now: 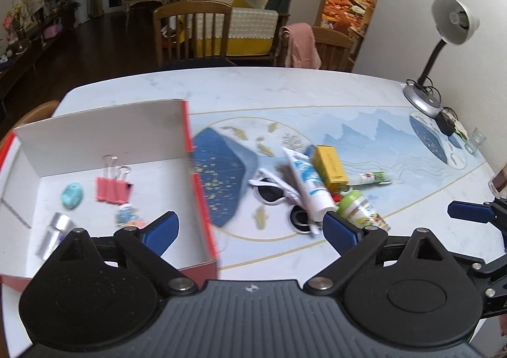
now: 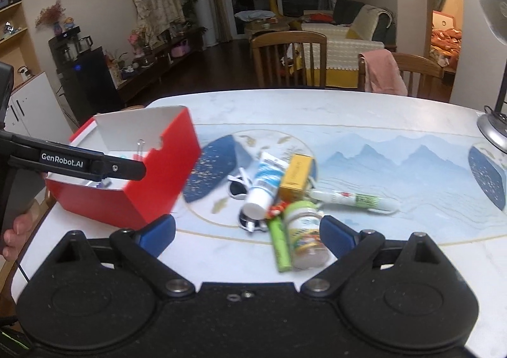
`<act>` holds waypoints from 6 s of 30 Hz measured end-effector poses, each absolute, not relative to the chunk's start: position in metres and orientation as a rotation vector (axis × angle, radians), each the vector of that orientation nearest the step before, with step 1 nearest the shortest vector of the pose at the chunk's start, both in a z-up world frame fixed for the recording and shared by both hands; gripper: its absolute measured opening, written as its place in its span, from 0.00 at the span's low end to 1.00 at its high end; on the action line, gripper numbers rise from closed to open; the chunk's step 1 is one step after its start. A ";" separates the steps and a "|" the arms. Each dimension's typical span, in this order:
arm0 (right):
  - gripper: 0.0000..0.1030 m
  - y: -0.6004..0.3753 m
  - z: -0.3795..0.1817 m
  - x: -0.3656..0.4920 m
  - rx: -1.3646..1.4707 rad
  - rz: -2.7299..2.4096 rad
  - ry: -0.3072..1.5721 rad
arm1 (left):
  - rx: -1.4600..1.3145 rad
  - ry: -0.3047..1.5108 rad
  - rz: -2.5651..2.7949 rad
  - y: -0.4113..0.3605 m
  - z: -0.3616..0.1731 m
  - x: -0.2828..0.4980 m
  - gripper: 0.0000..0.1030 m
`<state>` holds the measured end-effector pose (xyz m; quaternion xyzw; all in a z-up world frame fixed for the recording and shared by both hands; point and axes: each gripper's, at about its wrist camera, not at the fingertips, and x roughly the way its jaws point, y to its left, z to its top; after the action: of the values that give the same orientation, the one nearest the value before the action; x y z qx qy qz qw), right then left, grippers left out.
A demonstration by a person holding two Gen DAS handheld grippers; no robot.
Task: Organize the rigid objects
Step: 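Grasp the green-lidded jar with the right gripper while the left grasps the white tube, then carry the jar and white tube toward the box with both grippers, then lower into the box and open the right gripper on the jar while the left releases the tube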
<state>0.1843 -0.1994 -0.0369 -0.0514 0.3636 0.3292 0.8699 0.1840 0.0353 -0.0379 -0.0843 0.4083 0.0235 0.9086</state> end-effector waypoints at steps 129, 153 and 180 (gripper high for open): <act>0.41 -0.029 -0.016 0.181 -0.147 0.775 0.804 | -0.330 0.828 0.107 0.187 -0.027 0.146 0.34; 0.41 0.089 -0.079 0.184 -0.286 0.820 0.915 | -0.121 0.948 0.226 0.269 -0.080 0.178 0.34; 0.41 0.124 -0.117 0.189 -0.372 0.832 1.012 | 0.036 1.040 0.207 0.257 -0.103 0.198 0.34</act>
<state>0.1891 0.1240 -0.1169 -0.1720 0.4676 0.3847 0.7770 0.1979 0.2572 -0.1033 0.0173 0.4959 0.0988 0.8625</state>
